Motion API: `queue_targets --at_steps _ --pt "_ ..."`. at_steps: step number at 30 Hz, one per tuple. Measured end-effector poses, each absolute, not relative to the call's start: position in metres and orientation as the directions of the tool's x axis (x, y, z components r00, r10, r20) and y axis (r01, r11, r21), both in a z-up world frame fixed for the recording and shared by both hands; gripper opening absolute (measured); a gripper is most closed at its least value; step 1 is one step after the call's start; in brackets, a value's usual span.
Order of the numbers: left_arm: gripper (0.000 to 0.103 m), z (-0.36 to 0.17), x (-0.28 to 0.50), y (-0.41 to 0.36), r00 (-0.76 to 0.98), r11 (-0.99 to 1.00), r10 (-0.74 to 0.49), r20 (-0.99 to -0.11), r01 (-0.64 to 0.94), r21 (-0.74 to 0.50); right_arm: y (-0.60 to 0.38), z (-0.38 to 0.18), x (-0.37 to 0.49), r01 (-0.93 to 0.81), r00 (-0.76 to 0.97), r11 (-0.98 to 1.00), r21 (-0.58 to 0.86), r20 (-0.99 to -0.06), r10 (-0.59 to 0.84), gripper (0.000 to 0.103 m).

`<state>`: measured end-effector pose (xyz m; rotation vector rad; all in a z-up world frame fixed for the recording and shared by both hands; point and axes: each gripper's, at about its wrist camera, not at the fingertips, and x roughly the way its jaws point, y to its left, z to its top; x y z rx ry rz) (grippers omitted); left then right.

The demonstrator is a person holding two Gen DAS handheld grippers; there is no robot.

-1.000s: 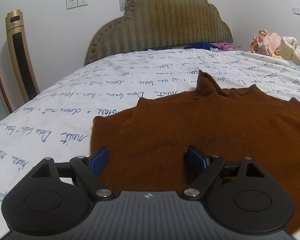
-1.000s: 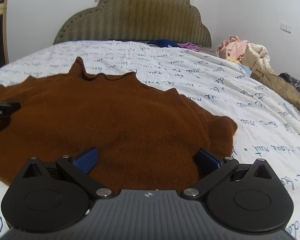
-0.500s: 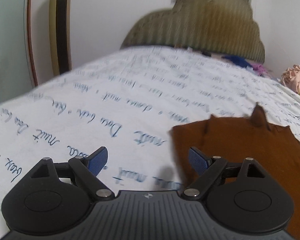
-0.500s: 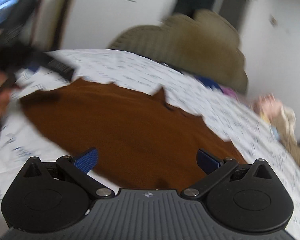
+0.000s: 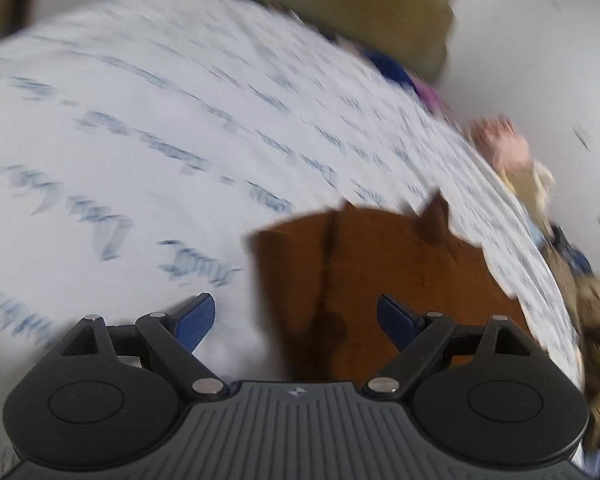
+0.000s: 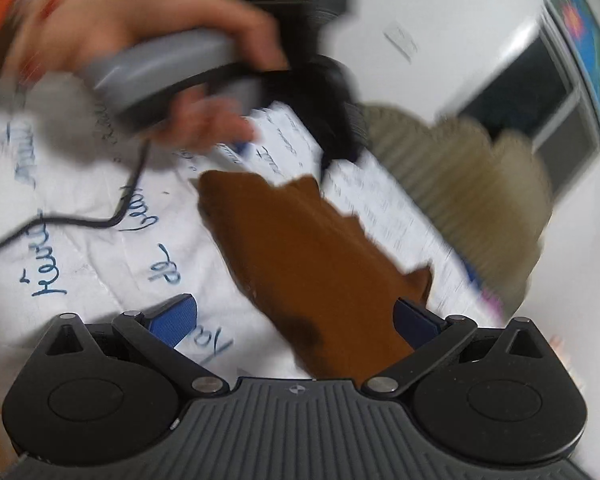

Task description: Fold small clothes

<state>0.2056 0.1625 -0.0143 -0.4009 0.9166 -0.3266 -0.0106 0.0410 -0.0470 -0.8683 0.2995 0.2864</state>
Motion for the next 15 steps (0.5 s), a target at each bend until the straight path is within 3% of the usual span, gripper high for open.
queue_targets --at_steps 4,9,12,14,15 --pt "0.096 -0.017 0.226 0.144 0.537 0.887 -0.440 -0.720 0.136 -0.441 0.054 -0.047 0.014 -0.301 0.940 0.643 -0.704 -0.332 0.076 0.102" --pt "0.096 -0.024 0.250 0.130 0.513 0.833 -0.524 -0.679 0.144 -0.534 0.060 -0.047 0.042 -0.240 0.951 0.691 -0.682 -0.308 0.027 0.101" --pt "0.095 -0.022 0.263 0.121 0.544 0.848 -0.490 -0.681 0.118 -0.516 0.063 -0.047 0.057 -0.233 0.950 0.697 -0.678 -0.312 0.015 0.099" --pt "0.078 -0.022 0.269 0.111 0.561 0.866 -0.460 -0.688 0.111 -0.488 0.061 -0.047 0.069 -0.254 0.942 0.705 -0.662 -0.334 0.025 0.092" --pt "0.059 -0.022 0.272 0.106 0.562 0.878 -0.439 -0.701 0.105 -0.466 0.060 -0.048 0.074 -0.261 0.940 0.703 -0.661 -0.341 0.028 0.083"
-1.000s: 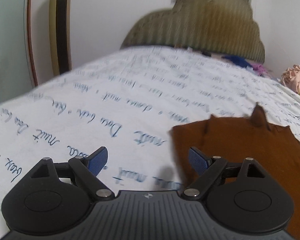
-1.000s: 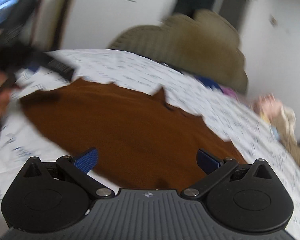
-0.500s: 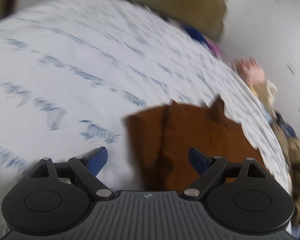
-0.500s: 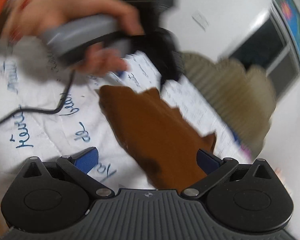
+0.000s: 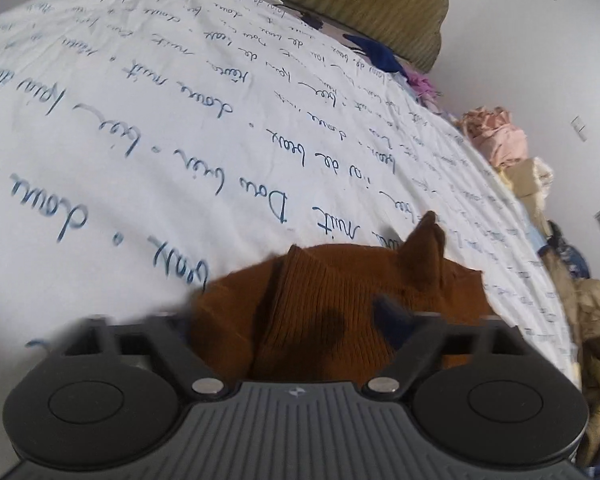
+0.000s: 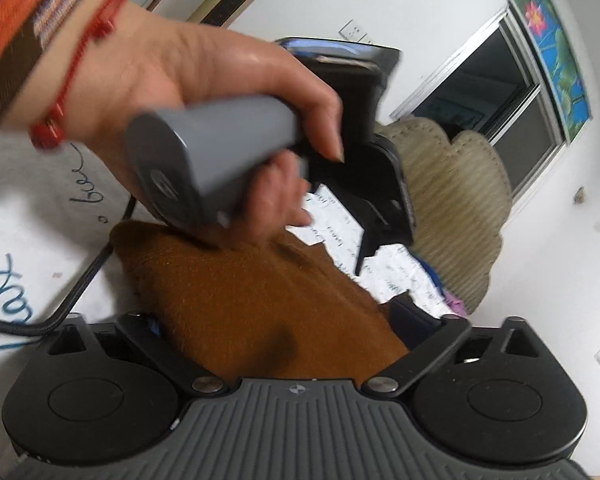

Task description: Fold small clothes

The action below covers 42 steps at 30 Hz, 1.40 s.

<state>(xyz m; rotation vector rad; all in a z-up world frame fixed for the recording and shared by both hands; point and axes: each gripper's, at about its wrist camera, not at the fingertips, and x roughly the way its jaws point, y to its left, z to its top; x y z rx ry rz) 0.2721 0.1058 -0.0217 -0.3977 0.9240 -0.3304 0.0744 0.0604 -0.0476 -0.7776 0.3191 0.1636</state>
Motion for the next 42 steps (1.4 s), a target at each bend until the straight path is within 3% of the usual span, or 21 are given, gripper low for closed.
queue_targets --at_steps 1,3,5,12,23,35,42 --pt "0.040 -0.022 0.274 0.102 0.562 0.894 -0.412 -0.717 0.095 -0.439 0.060 -0.048 0.077 -0.273 0.936 0.696 -0.664 -0.351 0.031 0.076" --pt "0.019 -0.021 0.277 0.097 0.555 0.913 -0.376 -0.742 0.082 -0.401 0.059 -0.049 0.081 -0.283 0.933 0.682 -0.674 -0.360 0.031 0.027" --pt "0.014 -0.015 0.274 0.093 0.557 0.919 -0.360 -0.748 0.072 -0.388 0.057 -0.050 0.080 -0.294 0.932 0.682 -0.670 -0.360 0.048 0.010" --pt "0.012 0.037 0.247 0.057 0.666 0.975 -0.222 -0.713 0.139 -0.173 0.024 -0.035 0.051 -0.227 0.965 0.720 -0.655 -0.252 0.075 0.009" --pt "0.012 0.088 0.228 -0.028 0.739 0.978 -0.166 -0.653 0.206 -0.016 -0.055 0.000 0.024 -0.091 0.987 0.852 -0.515 -0.163 0.006 0.007" --pt "0.012 0.095 0.219 -0.114 0.736 0.953 -0.190 -0.650 0.298 0.060 -0.121 -0.002 0.018 0.013 0.983 0.907 -0.421 -0.162 -0.089 0.007" --pt "0.012 0.076 0.214 -0.175 0.720 0.922 -0.205 -0.663 0.369 0.115 -0.163 -0.001 0.012 0.065 0.966 0.959 -0.276 -0.223 -0.129 0.007"
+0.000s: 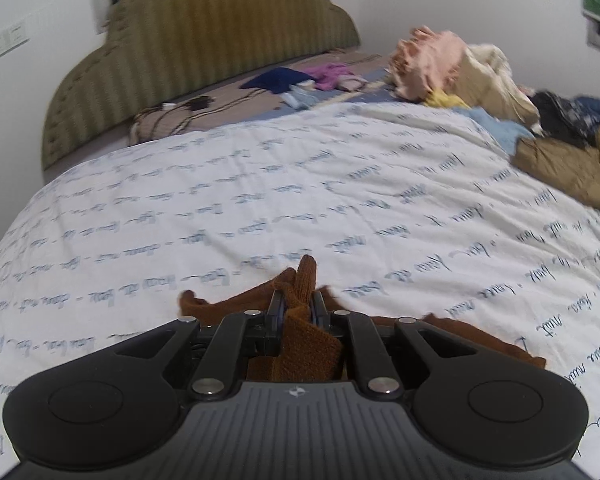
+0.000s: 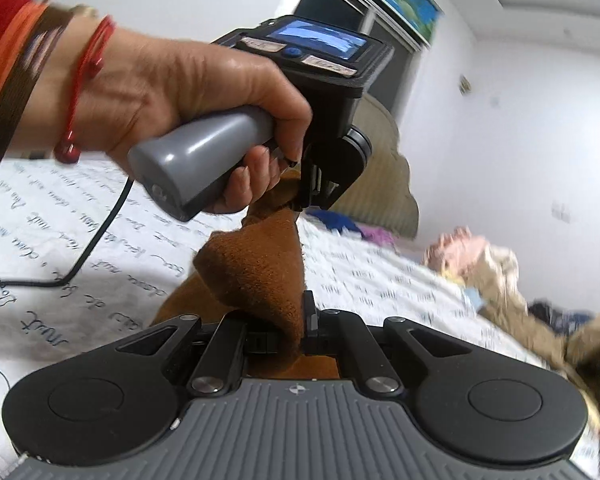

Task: Fold small clothes
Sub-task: 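Lift the held sweater end with both tools and fold it toward the collar, then lay the folded end on the sweater and open both tools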

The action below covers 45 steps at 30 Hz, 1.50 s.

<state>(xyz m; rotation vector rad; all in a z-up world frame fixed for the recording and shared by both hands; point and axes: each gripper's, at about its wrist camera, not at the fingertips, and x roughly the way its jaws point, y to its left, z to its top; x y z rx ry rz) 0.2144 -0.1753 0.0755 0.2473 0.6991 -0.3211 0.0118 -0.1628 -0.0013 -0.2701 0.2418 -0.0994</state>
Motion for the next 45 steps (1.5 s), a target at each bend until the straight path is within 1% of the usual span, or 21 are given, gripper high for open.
queue_targets --at_steps 5,8,12,15,17,19,21,23,24,25,26,27,29,31,33,35,38,41,43,44,45 --pt "0.010 0.059 0.211 -0.215 0.716 0.905 -0.196 -0.670 0.395 0.157 -0.202 -0.008 0.008 0.082 0.951 0.993 -0.088 -0.289 -0.105 0.007" --pt "0.006 0.053 0.207 -0.232 0.711 0.895 -0.211 -0.671 0.417 0.160 -0.224 -0.018 0.009 0.097 0.938 0.995 0.031 -0.336 -0.081 0.007" --pt "0.005 0.046 0.204 -0.252 0.695 0.882 -0.223 -0.683 0.442 0.162 -0.240 -0.030 0.005 0.124 0.929 0.984 0.131 -0.364 -0.069 0.007" --pt "0.006 0.043 0.203 -0.261 0.660 0.865 -0.272 -0.700 0.486 0.123 -0.251 -0.035 0.002 0.134 0.924 0.972 0.193 -0.379 -0.052 0.007" --pt "0.006 0.048 0.200 -0.260 0.649 0.858 -0.314 -0.693 0.506 0.085 -0.261 -0.040 0.002 0.137 0.917 0.958 0.252 -0.397 -0.027 0.007" --pt "0.009 0.058 0.200 -0.253 0.634 0.853 -0.353 -0.687 0.520 0.041 -0.272 -0.046 0.005 0.134 0.903 0.941 0.310 -0.430 0.013 0.010" --pt "0.012 0.067 0.203 -0.242 0.612 0.855 -0.368 -0.700 0.519 0.005 -0.282 -0.052 0.008 0.120 0.886 0.918 0.377 -0.457 0.072 0.020" --pt "0.022 0.075 0.203 -0.224 0.617 0.868 -0.371 -0.693 0.495 -0.024 -0.292 -0.055 0.010 0.097 0.878 0.892 0.442 -0.460 0.132 0.026" --pt "0.042 0.078 0.200 -0.212 0.626 0.878 -0.370 -0.687 0.477 -0.038 -0.297 -0.055 0.012 0.080 0.877 0.878 0.471 -0.452 0.162 0.031" --pt "0.075 0.080 0.196 -0.200 0.638 0.885 -0.371 -0.675 0.463 -0.049 -0.303 -0.055 0.015 0.060 0.875 0.861 0.505 -0.441 0.198 0.035" --pt "0.087 0.080 0.188 -0.187 0.661 0.892 -0.369 -0.653 0.450 -0.048 -0.309 -0.055 0.018 0.034 0.869 0.840 0.542 -0.431 0.242 0.046" --pt "0.094 0.078 0.178 -0.174 0.697 0.902 -0.354 -0.624 0.431 -0.031 -0.315 -0.055 0.023 0.009 0.861 0.816 0.578 -0.420 0.288 0.055" --pt "0.094 0.071 0.157 -0.154 0.752 0.916 -0.309 -0.583 0.399 0.029 -0.327 -0.053 0.036 -0.026 0.843 0.779 0.627 -0.405 0.354 0.058" --pt "0.094 0.057 0.136 -0.142 0.793 0.927 -0.221 -0.567 0.351 0.129 -0.337 -0.053 0.054 -0.055 0.808 0.758 0.650 -0.416 0.416 0.058" --pt "0.094 0.043 0.114 -0.130 0.839 0.937 -0.147 -0.524 0.287 0.197 -0.342 -0.050 0.073 -0.083 0.770 0.734 0.675 -0.424 0.477 0.058" --pt "0.094 0.029 0.098 -0.117 0.850 0.942 -0.126 -0.512 0.264 0.205 -0.350 -0.050 0.092 -0.094 0.737 0.708 0.700 -0.430 0.522 0.058" --pt "0.094 0.008 0.080 -0.105 0.839 0.953 -0.119 -0.531 0.246 0.176 -0.356 -0.053 0.113 -0.109 0.692 0.661 0.742 -0.421 0.587 0.058" --pt "0.094 -0.005 0.070 -0.098 0.828 0.958 -0.116 -0.548 0.240 0.159 -0.355 -0.052 0.133 -0.113 0.670 0.643 0.758 -0.420 0.613 0.057" --pt "0.094 -0.006 0.065 -0.098 0.838 0.956 -0.109 -0.534 0.235 0.173 -0.355 -0.047 0.138 -0.082 0.675 0.676 0.732 -0.458 0.578 0.041" --pt "0.094 -0.005 0.064 -0.099 0.844 0.955 -0.104 -0.527 0.233 0.185 -0.352 -0.044 0.138 -0.070 0.677 0.706 0.705 -0.486 0.553 0.024" --pt "0.094 -0.003 0.062 -0.100 0.848 0.953 -0.103 -0.520 0.235 0.193 -0.349 -0.041 0.134 -0.065 0.684 0.727 0.683 -0.500 0.531 0.022"
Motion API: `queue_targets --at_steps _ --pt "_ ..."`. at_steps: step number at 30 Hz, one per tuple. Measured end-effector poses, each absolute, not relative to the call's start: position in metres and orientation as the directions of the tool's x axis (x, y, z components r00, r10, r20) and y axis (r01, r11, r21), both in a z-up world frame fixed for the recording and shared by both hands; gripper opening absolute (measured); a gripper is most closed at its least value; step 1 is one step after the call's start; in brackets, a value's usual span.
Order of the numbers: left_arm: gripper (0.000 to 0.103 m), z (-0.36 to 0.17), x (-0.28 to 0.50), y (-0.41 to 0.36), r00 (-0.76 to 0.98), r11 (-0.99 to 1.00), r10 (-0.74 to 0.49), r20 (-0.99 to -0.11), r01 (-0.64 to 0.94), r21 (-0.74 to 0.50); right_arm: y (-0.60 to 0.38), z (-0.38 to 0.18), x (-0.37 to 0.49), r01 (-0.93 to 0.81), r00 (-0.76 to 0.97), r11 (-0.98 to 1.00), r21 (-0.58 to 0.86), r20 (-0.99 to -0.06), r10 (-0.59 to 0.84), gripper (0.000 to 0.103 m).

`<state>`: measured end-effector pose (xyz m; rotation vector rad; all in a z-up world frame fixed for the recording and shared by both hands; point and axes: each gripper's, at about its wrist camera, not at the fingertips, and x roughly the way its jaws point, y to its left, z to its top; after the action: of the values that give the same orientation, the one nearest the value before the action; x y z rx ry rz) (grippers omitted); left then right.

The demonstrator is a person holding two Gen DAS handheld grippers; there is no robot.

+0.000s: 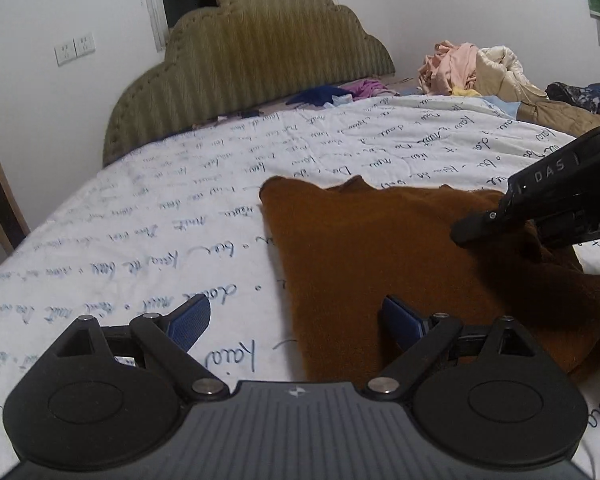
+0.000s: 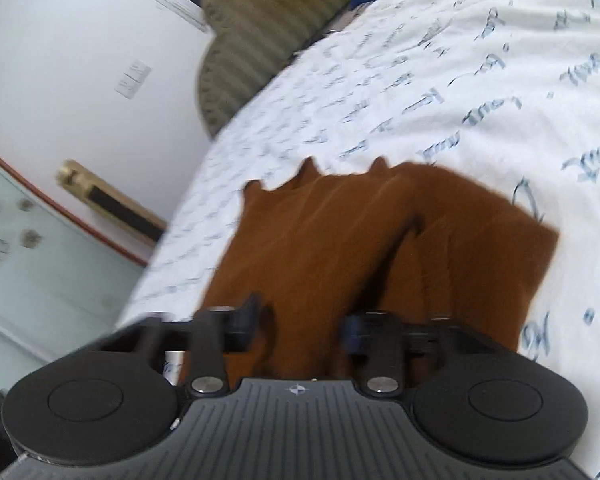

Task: Fold small clothes
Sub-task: 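Lay the folded end on the sweater and open both tools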

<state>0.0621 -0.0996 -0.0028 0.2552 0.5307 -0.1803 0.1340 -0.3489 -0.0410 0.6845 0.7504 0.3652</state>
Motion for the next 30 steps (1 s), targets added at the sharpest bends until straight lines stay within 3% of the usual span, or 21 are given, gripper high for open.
queue_targets --at_steps 3,7,9,12,18,19,21,25,30 --pt "0.094 0.002 0.057 -0.099 0.849 0.949 -0.123 -0.514 0.251 0.189 -0.345 -0.030 0.117 -0.045 0.747 0.778 0.626 -0.496 0.442 0.016" --pt "0.094 0.001 0.053 -0.100 0.837 0.940 -0.147 -0.527 0.284 0.188 -0.361 -0.030 0.103 0.009 0.784 0.780 0.626 -0.489 0.383 0.016" --pt "0.094 -0.002 0.051 -0.102 0.842 0.938 -0.139 -0.521 0.281 0.205 -0.366 -0.038 0.101 0.015 0.752 0.760 0.650 -0.509 0.420 0.027" --pt "0.094 -0.004 0.051 -0.098 0.834 0.938 -0.146 -0.532 0.288 0.194 -0.366 -0.034 0.080 -0.045 0.756 0.728 0.684 -0.453 0.473 0.039" --pt "0.094 -0.008 0.049 -0.085 0.820 0.945 -0.155 -0.551 0.285 0.159 -0.362 -0.036 0.035 -0.098 0.738 0.717 0.690 -0.433 0.518 0.040" --pt "0.094 -0.007 0.048 -0.083 0.820 0.946 -0.156 -0.552 0.284 0.156 -0.362 -0.037 0.030 -0.088 0.744 0.723 0.686 -0.437 0.505 0.039" --pt "0.094 -0.004 0.045 -0.078 0.823 0.947 -0.163 -0.545 0.286 0.148 -0.363 -0.042 0.025 -0.059 0.755 0.728 0.683 -0.446 0.480 0.019" --pt "0.094 -0.001 0.035 -0.061 0.832 0.941 -0.188 -0.522 0.305 0.147 -0.363 -0.044 0.018 -0.051 0.776 0.705 0.707 -0.416 0.474 0.016" --pt "0.094 -0.012 0.041 -0.049 0.806 0.940 -0.188 -0.562 0.314 0.136 -0.351 -0.049 0.009 -0.054 0.774 0.719 0.693 -0.425 0.469 0.016"
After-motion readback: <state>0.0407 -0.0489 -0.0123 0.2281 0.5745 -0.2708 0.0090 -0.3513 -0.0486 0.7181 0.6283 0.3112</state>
